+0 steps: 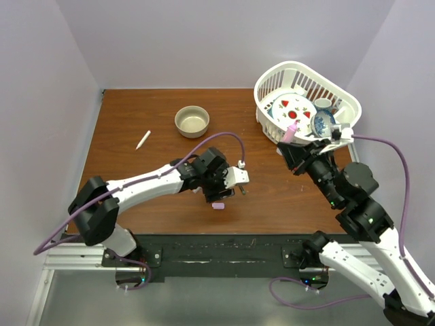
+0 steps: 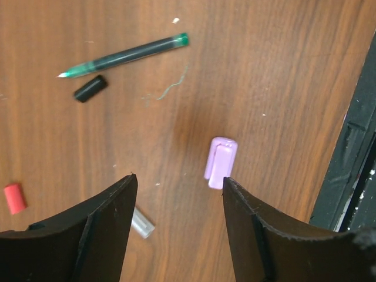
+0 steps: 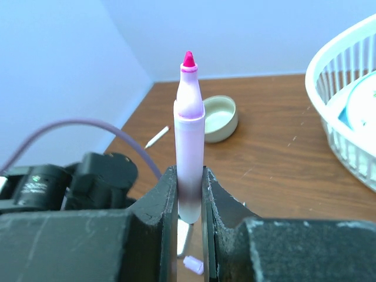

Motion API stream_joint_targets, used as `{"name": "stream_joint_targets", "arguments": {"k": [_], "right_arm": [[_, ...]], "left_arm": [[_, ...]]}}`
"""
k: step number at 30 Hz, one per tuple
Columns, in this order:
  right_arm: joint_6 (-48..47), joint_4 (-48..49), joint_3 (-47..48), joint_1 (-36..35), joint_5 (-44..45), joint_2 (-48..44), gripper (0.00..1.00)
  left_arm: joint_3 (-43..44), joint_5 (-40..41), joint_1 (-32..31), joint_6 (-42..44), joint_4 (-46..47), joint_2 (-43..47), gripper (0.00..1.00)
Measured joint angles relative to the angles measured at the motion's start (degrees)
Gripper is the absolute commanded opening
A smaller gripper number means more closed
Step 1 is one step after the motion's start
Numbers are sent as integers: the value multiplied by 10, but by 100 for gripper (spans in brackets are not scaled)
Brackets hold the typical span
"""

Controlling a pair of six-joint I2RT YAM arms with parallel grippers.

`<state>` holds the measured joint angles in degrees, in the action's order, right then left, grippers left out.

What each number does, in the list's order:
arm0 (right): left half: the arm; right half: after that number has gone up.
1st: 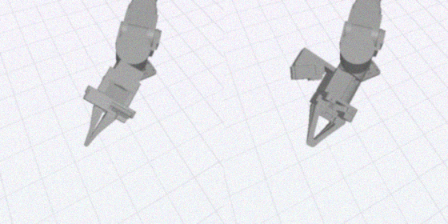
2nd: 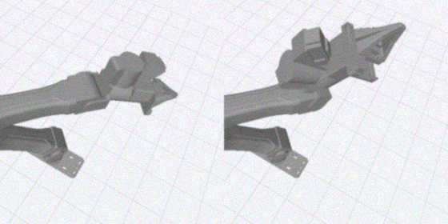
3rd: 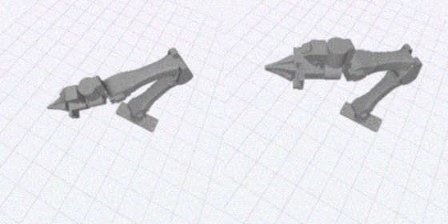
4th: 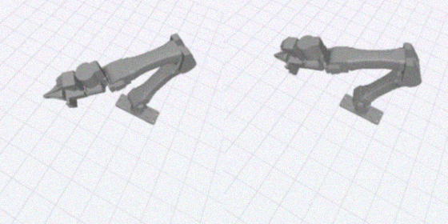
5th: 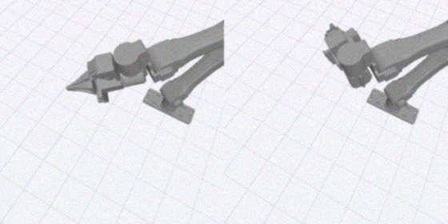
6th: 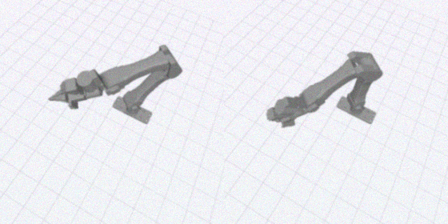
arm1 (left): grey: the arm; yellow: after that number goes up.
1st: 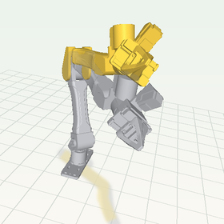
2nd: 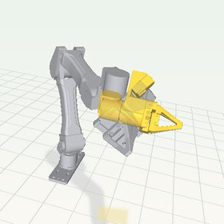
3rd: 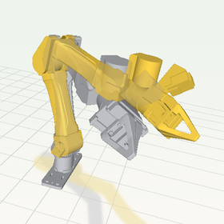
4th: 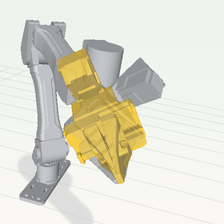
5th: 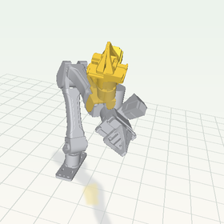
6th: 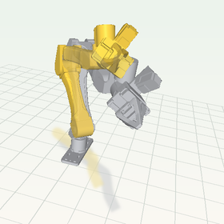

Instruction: Insert the pens into the pen caps

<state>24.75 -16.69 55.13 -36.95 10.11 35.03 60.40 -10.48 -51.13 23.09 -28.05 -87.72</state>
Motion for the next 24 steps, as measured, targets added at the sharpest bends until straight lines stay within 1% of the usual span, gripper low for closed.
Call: {"name": "stream_joint_targets", "arguments": {"k": [3, 7, 8, 13, 19, 24], "right_arm": [[-6, -1, 0, 0, 15, -17, 0], [-11, -3, 0, 0, 27, -21, 0], [-12, -5, 0, 0, 28, -21, 0], [-12, -6, -8, 0, 35, -24, 0], [-12, -7, -18, 0, 43, -35, 0], [-12, -9, -19, 0, 44, -36, 0]], "left_arm": [[9, 1, -11, 4, -3, -31, 58], [23, 1, -25, 5, -14, -79, 60], [23, 2, -27, 5, -15, -88, 61], [23, 2, -40, 5, -25, -98, 64], [23, 3, -55, 5, -24, -104, 63], [23, 13, -58, 5, -26, -132, 64]]}}
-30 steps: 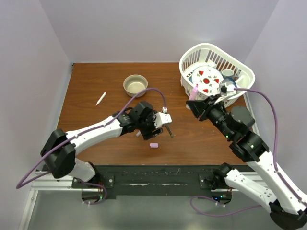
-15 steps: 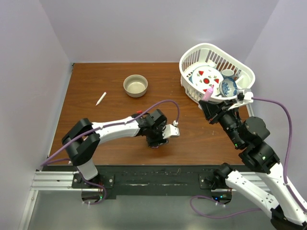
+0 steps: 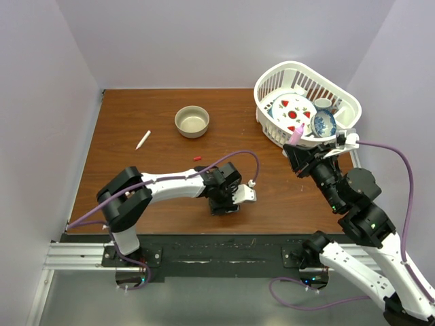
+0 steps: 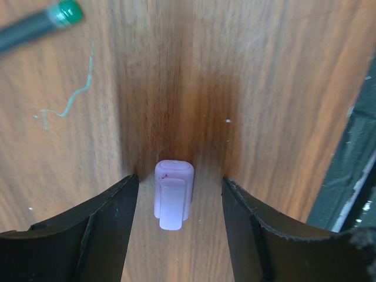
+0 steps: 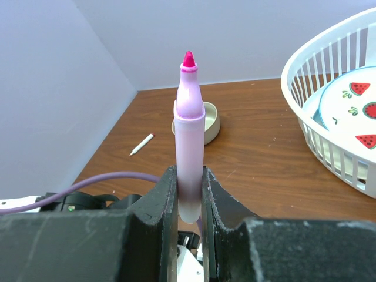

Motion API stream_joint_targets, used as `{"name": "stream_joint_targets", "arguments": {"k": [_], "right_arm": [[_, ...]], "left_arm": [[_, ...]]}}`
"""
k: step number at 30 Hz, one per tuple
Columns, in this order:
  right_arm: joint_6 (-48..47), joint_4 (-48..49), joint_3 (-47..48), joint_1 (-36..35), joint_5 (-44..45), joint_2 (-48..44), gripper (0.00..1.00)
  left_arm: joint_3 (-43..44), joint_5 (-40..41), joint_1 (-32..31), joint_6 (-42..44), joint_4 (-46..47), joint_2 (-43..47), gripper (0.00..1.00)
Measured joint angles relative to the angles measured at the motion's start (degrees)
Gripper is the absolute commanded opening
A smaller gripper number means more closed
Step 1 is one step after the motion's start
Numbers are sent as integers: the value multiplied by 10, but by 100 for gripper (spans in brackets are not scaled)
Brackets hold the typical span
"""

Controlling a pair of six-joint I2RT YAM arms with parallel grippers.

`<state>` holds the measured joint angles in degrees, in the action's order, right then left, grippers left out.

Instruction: Insert the pens into the pen caps

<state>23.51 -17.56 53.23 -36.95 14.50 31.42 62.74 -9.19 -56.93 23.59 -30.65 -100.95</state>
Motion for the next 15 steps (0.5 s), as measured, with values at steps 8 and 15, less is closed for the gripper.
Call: {"name": "stream_joint_targets", "arguments": {"k": [8, 15], "right_arm": [[0, -1, -2, 0, 0, -2, 0], [0, -3, -3, 0, 0, -7, 0]], "left_arm": [[1, 17, -1, 0, 0, -9, 59], [2, 26, -1, -3, -3, -9, 42]]}}
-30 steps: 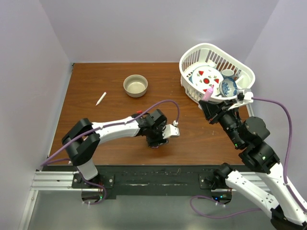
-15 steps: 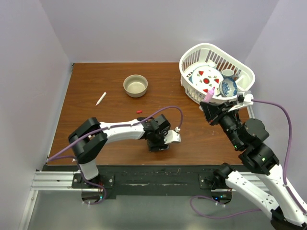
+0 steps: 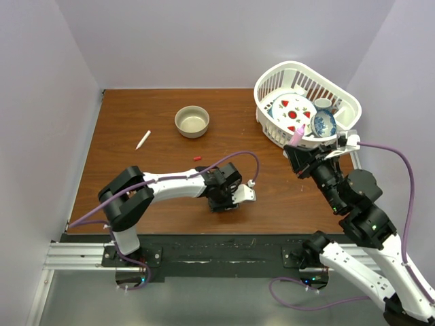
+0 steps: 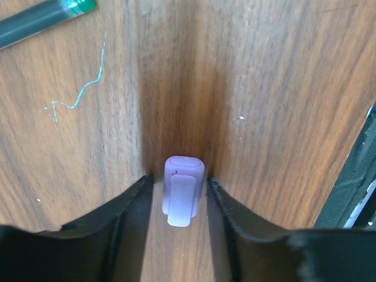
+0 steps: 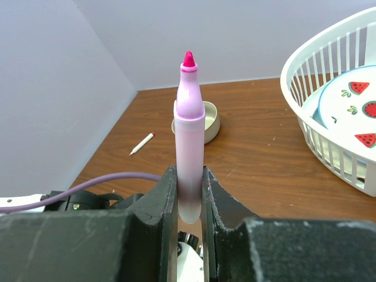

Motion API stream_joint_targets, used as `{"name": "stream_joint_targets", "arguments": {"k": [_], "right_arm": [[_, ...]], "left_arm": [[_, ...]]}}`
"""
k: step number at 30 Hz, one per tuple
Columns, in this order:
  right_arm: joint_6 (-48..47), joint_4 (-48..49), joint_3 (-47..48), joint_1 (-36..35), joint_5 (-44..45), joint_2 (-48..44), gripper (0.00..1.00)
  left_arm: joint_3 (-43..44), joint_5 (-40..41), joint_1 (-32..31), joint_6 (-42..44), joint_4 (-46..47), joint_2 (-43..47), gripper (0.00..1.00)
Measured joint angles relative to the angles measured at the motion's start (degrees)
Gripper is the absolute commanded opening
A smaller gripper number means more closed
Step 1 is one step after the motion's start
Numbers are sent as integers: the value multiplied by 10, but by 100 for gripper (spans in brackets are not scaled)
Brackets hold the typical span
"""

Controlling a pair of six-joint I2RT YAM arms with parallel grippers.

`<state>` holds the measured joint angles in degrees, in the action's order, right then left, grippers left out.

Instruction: Insert the pens into the pen caps

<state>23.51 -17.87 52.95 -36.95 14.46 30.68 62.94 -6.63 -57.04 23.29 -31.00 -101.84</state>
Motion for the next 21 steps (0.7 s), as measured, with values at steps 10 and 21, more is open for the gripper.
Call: {"name": "stream_joint_targets", "arguments": {"k": [10, 21], "right_arm": [[6, -2, 0, 0, -5, 3, 0], [7, -10, 0, 0, -55, 50, 0]], "left_arm": [[11, 30, 0, -24, -6, -9, 0], [2, 42, 96, -210, 64, 112, 0]]}}
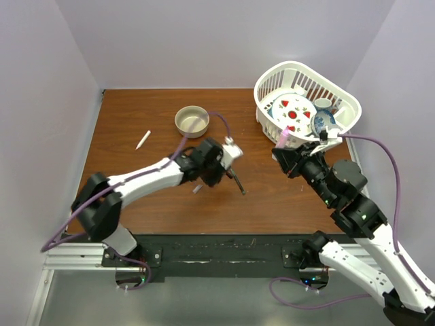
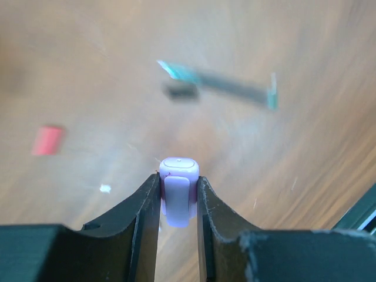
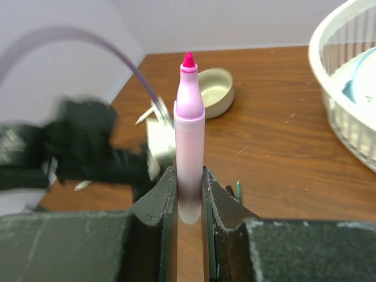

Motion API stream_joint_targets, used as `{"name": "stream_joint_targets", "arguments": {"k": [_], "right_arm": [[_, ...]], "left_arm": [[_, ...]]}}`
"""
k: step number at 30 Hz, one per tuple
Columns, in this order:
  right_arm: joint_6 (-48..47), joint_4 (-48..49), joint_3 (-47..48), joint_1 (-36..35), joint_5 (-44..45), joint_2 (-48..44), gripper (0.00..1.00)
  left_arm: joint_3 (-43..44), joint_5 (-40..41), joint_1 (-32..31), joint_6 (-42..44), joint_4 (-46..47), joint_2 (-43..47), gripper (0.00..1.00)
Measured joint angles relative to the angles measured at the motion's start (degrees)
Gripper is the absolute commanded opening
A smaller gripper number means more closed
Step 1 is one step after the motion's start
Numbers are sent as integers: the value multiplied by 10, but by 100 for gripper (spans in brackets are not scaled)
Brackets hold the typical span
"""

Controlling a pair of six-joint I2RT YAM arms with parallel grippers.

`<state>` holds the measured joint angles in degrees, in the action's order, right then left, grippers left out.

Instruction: Insert the pens into the pen caps

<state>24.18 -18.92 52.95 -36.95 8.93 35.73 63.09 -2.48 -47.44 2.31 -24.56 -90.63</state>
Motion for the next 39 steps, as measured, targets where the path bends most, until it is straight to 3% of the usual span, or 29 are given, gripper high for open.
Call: {"name": "stream_joint_targets", "arguments": {"k": [3, 8, 17, 24, 39], "right_arm": [[-7, 3, 0, 0, -45, 23, 0], [-14, 18, -1, -1, -126, 109, 0], [-13, 82, -27, -73, -162, 251, 0], [4, 133, -24, -88, -175, 295, 0], [20, 156, 4, -92, -179, 323, 0]], "left_arm": [[0, 15, 32, -81, 49, 77, 0], [17, 74, 27, -223, 108, 173, 0], [42, 172, 27, -423, 131, 221, 0], [42, 191, 27, -466, 129, 232, 0], [18, 202, 27, -466, 134, 239, 0]]}}
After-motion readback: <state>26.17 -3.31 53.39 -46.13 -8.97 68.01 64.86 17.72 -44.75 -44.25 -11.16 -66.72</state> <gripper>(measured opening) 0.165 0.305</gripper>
